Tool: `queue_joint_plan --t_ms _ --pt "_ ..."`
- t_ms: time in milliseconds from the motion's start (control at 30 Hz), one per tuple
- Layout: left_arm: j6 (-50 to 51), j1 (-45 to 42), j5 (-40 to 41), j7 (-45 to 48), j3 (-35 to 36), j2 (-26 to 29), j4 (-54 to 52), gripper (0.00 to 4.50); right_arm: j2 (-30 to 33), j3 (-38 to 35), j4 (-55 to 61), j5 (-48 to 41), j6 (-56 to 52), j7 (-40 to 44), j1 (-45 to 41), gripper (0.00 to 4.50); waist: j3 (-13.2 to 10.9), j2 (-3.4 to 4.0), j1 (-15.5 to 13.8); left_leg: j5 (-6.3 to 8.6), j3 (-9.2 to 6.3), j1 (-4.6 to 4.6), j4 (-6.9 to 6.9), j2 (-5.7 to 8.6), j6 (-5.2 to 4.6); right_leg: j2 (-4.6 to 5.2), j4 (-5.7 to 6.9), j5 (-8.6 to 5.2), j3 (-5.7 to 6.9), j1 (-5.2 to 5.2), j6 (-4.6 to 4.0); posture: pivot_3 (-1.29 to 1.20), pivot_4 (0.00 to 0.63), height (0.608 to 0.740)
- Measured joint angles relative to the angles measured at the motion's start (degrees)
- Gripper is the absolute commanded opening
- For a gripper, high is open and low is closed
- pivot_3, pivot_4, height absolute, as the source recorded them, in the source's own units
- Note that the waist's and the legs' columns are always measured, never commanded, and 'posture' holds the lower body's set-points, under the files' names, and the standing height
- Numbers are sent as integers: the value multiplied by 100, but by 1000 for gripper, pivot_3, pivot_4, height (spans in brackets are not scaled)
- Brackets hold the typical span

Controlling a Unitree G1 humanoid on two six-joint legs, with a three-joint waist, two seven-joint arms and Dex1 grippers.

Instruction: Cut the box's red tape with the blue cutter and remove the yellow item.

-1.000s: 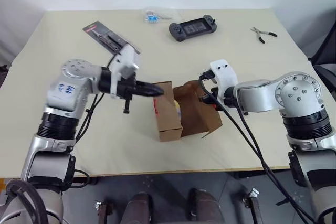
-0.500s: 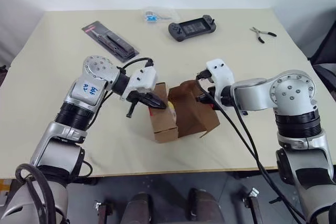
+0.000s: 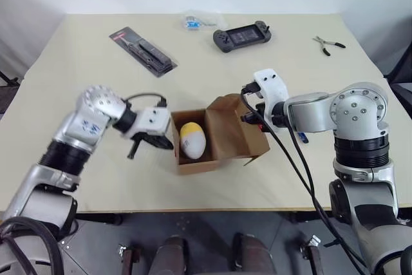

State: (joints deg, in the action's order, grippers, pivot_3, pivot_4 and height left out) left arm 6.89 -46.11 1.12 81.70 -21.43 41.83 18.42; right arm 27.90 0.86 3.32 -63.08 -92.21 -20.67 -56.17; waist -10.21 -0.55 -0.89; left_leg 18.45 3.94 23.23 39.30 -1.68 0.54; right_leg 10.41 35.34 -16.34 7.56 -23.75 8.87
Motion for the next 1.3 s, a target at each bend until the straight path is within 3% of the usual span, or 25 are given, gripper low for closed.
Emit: queue_joint_plan --t_ms 233,467,600,700,933,1133,1300 --pt "181 34 -88 -722 103 -531 27 0 -114 10 135 369 0 123 61 10 0 0 102 0 -1 -4 -9 0 1 0 2 0 5 -1 1 0 150 740" --pt "130 18 -106 -901 156 -601 178 0 -161 139 424 717 0 453 145 10 0 0 143 -1 -1 -9 -13 -1 1 0 5 0 4 -1 1 0 150 740" --pt "73 17 -128 -974 222 -615 266 0 -50 327 702 925 0 877 188 983 0 0 134 -1 -1 -9 -12 -1 1 0 5 0 3 -1 1 0 150 740" --pt "331 23 -59 -865 265 -575 248 621 123 443 914 1076 30 1330 316 2012 0 0 127 -1 0 -8 -12 -1 1 0 5 0 3 -1 1 0 150 740" --pt "740 229 95 -649 490 -193 25 2723 746 637 1335 1619 924 2510 596 4417 0 0 130 -1 0 -10 -12 -1 1 0 5 0 2 -2 0 0 150 740" --pt "983 253 183 -586 829 273 -28 4397 1516 590 1539 2232 2138 3561 1059 4500 0 -1 89 0 1 -8 -11 1 1 1 0 0 2 -1 1 0 150 740" --pt "1141 5 407 -592 1118 264 42 4481 2041 392 1525 2776 3357 4451 1560 4500 -4 -7 69 0 1 -6 -9 1 1 0 0 0 3 0 1 0 150 740"
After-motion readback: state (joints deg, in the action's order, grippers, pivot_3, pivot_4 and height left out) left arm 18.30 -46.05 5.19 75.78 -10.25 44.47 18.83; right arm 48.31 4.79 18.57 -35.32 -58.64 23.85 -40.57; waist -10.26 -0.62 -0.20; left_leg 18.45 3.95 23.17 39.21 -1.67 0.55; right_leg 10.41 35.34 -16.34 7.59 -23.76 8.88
